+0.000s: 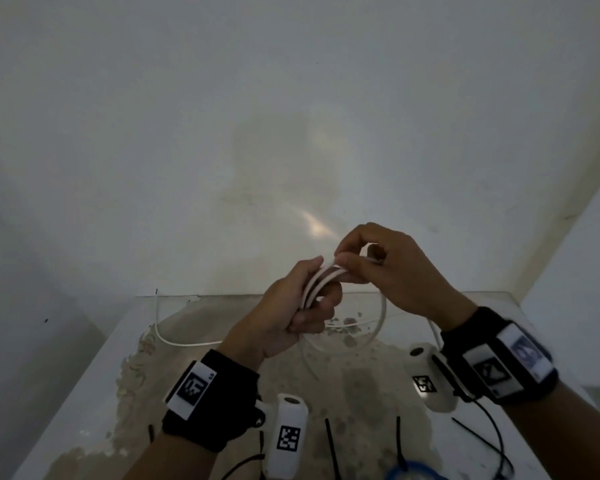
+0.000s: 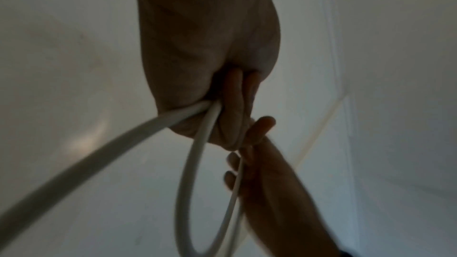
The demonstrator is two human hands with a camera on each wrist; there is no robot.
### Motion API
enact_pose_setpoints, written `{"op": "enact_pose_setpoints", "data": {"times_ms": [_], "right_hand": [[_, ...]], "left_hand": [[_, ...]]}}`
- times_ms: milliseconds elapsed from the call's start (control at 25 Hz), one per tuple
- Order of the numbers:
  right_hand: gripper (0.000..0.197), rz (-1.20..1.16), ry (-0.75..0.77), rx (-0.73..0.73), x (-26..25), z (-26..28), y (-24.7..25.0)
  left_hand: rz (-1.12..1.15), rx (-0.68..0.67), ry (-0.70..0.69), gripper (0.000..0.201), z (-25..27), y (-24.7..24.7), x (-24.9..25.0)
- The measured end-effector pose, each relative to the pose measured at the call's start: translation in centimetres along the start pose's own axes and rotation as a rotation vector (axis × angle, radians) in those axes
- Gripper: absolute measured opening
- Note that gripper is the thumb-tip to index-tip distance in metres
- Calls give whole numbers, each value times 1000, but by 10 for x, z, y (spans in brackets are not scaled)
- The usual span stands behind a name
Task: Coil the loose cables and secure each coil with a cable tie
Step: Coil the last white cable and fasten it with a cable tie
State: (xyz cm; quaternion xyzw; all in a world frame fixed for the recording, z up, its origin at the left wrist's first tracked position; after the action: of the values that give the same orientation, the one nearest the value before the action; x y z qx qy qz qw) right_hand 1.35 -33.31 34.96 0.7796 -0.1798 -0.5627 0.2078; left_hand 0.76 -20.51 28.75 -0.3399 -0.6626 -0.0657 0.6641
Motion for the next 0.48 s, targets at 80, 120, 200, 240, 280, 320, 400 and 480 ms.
{"op": "enact_pose_setpoints", "data": {"times_ms": [80, 120, 200, 240, 280, 320, 400, 480], "right_hand": [[20, -35, -44, 18, 15, 3, -4], [26, -48, -56, -1, 19, 8, -8], [27, -78, -71, -13, 27, 16, -14], [25, -105, -90, 27, 33, 18, -14], [24, -155, -133, 91, 41, 18, -11], [25, -214, -192, 147, 52, 17, -9], [25, -300, -281, 137, 68, 15, -15], [23, -329, -317, 2, 78, 20, -34]], "left_hand": [[101, 23, -13, 46, -3, -1, 0], [114, 67, -31, 45, -5, 2, 1], [115, 156, -69, 41, -7, 9, 3], [117, 192, -77, 39, -7, 11, 1], [123, 221, -74, 38, -5, 12, -1], [133, 243, -68, 37, -3, 11, -6], [195, 261, -88, 36, -2, 7, -12], [320, 325, -170, 36, -6, 11, -9]]}}
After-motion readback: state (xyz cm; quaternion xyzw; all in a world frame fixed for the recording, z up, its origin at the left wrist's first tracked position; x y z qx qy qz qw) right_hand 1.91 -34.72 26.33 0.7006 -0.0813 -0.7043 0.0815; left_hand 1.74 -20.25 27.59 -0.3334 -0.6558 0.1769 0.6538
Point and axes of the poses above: each hand's wrist, its own z-axis away from the middle knuckle, its own y-axis out of the back of the hand, x = y × z, the point moved 7 cm from there along -z, towards the middle knuckle, and after that the axes turned 13 degrees about -y, right-handed, at the moved point
